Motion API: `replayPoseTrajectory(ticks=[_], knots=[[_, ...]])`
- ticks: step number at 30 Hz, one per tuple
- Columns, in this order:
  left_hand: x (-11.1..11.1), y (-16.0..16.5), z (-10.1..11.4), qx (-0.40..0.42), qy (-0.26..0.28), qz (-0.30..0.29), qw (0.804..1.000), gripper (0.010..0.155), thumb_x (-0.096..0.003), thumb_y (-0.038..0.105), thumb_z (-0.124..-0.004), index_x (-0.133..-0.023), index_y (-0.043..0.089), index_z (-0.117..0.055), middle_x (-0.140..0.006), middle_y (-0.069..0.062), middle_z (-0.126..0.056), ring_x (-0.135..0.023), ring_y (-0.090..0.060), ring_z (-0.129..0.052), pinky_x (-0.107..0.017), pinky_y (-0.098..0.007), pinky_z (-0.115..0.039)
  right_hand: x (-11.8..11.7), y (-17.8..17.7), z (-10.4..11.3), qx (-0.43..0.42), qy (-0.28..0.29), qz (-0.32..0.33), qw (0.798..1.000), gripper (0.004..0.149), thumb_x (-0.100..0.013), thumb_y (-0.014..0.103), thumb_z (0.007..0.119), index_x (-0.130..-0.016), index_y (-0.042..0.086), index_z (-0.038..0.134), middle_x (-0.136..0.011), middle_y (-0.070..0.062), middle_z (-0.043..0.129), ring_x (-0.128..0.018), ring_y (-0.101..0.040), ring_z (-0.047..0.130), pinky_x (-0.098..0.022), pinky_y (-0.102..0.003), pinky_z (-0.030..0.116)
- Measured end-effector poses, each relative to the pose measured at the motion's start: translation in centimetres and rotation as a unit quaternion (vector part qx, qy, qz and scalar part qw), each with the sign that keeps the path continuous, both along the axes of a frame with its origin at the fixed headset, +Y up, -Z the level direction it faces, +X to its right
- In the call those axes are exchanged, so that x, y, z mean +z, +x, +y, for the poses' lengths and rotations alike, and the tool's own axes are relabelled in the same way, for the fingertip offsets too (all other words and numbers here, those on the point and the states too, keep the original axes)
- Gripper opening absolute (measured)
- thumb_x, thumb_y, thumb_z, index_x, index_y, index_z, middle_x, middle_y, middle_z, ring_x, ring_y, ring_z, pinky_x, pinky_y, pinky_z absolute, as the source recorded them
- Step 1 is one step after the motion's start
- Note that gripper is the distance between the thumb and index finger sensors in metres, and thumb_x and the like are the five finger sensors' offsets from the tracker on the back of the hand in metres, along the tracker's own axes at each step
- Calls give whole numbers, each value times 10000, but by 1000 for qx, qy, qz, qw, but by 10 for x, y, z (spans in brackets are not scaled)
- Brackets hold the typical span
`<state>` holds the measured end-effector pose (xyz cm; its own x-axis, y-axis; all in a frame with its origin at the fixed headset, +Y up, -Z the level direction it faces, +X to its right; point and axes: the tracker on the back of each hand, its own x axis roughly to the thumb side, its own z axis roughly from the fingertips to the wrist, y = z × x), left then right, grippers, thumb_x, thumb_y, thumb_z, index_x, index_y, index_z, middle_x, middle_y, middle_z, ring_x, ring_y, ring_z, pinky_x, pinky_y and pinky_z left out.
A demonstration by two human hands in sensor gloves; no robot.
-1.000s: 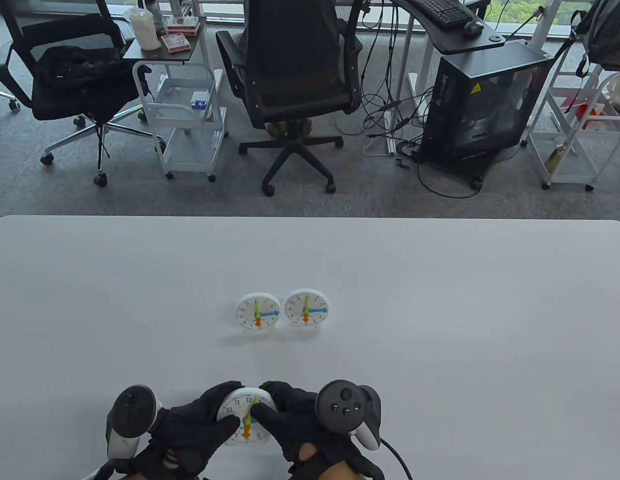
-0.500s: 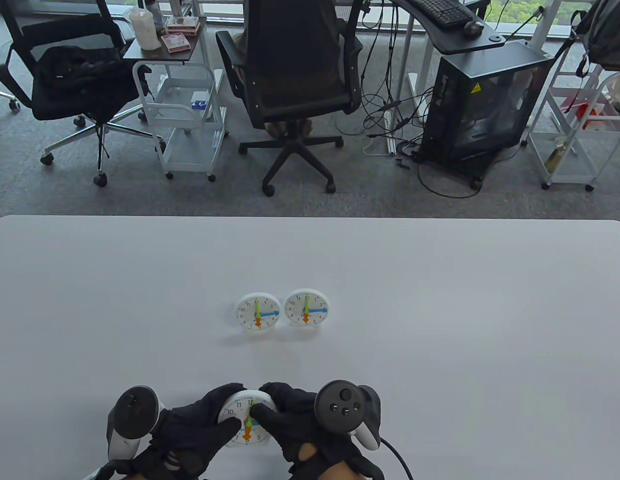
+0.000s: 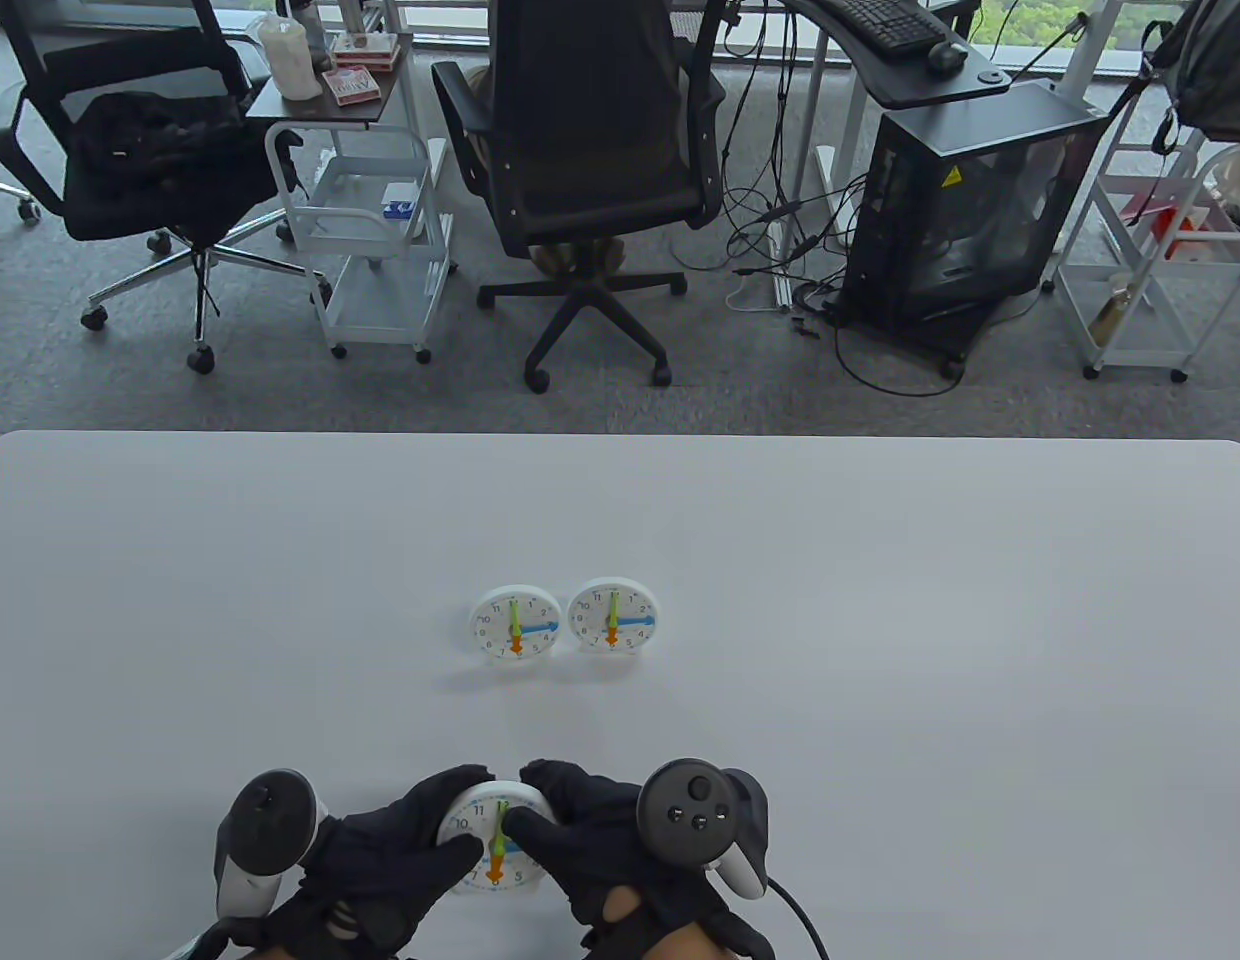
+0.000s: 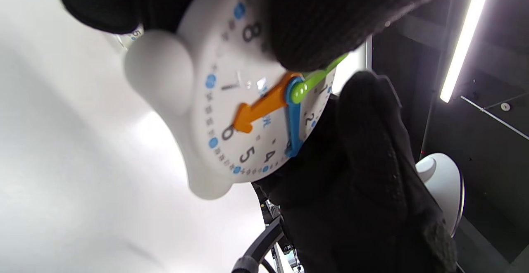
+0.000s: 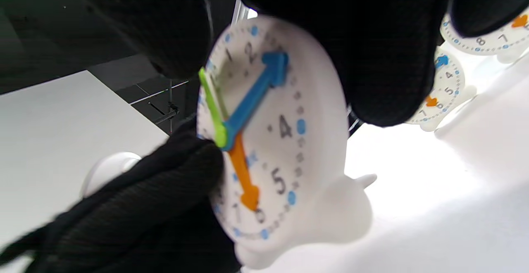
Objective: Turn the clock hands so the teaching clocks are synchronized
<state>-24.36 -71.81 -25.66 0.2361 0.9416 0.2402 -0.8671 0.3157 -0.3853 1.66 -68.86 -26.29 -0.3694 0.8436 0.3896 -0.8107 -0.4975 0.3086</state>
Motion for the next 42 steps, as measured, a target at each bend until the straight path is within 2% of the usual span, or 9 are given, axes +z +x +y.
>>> replayPoseTrajectory(ticks=[2, 4, 11, 15, 19, 22, 28, 38, 42], knots=[[-2, -2, 1, -1, 1, 5, 1000, 601, -482, 311, -886, -1022, 193, -650, -902, -103, -932, -561, -326, -1050, -559, -651, -718, 1, 3, 3, 5, -4, 10, 1000, 620, -523, 411, 795, -959, -26, 742, -810, -214, 864, -660, -468, 921, -513, -734, 615], [-3, -3, 1, -10, -2, -2, 1000, 599, -481, 304, -886, -1024, 205, -653, -909, -96, -929, -593, -344, -1034, -576, -668, -687, 1, 5, 4, 29, 12, -3, 999, 527, -515, 350, 815, -924, 18, 813, -825, -212, 853, -680, -467, 910, -519, -735, 612], [-5, -2, 1, -22, 18, 4, 1000, 581, -474, 298, -895, -1011, 209, -689, -902, -102, -941, -596, -356, -1040, -581, -687, -667, 1, -1, 2, 53, 23, 19, 998, 554, -480, 276, 858, -937, -22, 763, -779, -164, 903, -664, -421, 943, -530, -733, 622], [-6, -4, 2, -13, 7, -7, 1000, 623, -502, 371, -868, -1046, 186, -628, -976, -143, -874, -775, -451, -930, -602, -731, -567, 2, 4, 10, 70, 63, -8, 996, 544, -468, 262, 865, -923, -25, 779, -765, -157, 917, -648, -409, 959, -528, -727, 637], [-10, -12, 1, -29, 15, 22, 999, 719, -500, 482, -867, -1075, 180, -559, -1073, -195, -740, -922, -527, -744, -611, -751, -476, -6, 25, 14, 73, 82, -61, 992, 540, -464, 243, 866, -929, -18, 777, -775, -160, 914, -657, -414, 956, -530, -729, 634], [-13, -17, 0, -26, 10, 40, 999, 733, -502, 507, -858, -1075, 171, -550, -1081, -200, -725, -946, -546, -690, -614, -748, -452, -15, 46, 15, 60, 66, -98, 991, 525, -462, 231, 871, -928, 3, 793, -787, -167, 906, -669, -427, 946, -531, -735, 626], [-15, -19, -2, -30, -2, 41, 999, 723, -507, 517, -845, -1072, 165, -563, -1075, -205, -729, -945, -553, -680, -614, -747, -446, -42, 79, 13, 24, 21, -160, 987, 498, -462, 202, 867, -933, 49, 813, -836, -173, 863, -709, -453, 907, -541, -741, 606], [-18, -23, 0, -23, -7, 50, 998, 701, -508, 519, -840, -1058, 157, -600, -1035, -197, -789, -911, -545, -733, -612, -744, -460, -110, 149, -22, 55, -44, -304, 950, 497, -461, 206, 857, -929, 45, 812, -833, -166, 860, -705, -446, 904, -540, -735, 609], [-18, -24, 0, -25, -7, 54, 998, 696, -509, 521, -838, -1055, 156, -607, -1029, -194, -797, -905, -542, -742, -611, -743, -463, -128, 157, -33, 80, -62, -318, 943, 495, -462, 207, 856, -929, 51, 813, -836, -162, 857, -711, -444, 902, -542, -736, 608]])
